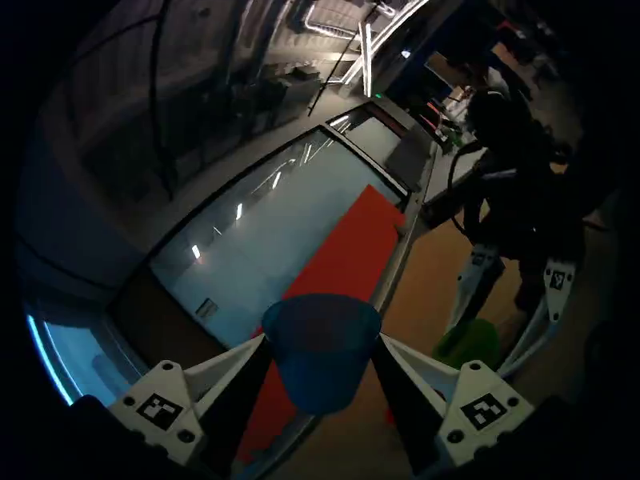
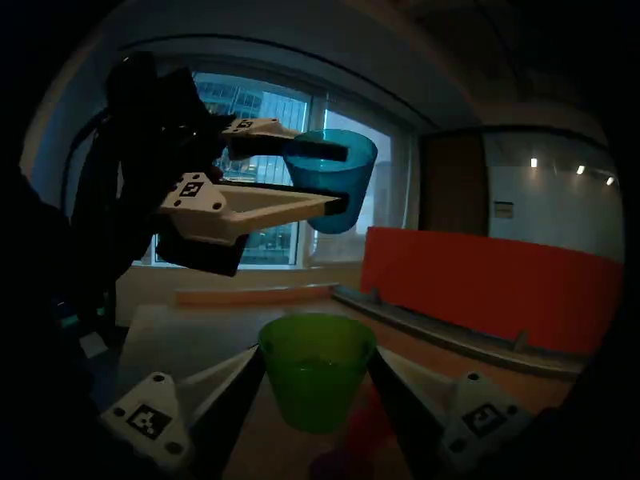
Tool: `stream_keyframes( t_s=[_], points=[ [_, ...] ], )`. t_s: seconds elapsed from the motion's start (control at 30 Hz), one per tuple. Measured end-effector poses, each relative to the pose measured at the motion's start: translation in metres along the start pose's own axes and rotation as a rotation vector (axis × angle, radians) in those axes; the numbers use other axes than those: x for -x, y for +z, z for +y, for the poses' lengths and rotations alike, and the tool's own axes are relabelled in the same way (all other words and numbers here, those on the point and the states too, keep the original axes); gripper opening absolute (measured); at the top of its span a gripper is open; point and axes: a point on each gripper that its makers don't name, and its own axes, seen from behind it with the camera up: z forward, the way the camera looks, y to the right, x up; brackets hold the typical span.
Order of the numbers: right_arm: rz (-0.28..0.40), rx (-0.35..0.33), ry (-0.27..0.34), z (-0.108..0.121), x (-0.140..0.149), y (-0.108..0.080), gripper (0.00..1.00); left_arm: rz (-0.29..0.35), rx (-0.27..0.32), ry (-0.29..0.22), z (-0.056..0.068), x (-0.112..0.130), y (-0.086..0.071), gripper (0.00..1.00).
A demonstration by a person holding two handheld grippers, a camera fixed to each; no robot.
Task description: Pour water
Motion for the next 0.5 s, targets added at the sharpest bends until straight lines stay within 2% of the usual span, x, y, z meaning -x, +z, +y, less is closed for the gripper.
stream_keyframes(
  t_s=[0.5],
  points=[
    [0.008,0.008,-0.013,-0.002,-0.008,-0.003,0.90,0.040,0.033,-0.537,-0.027,0.007,-0.001,0.84]
  ],
)
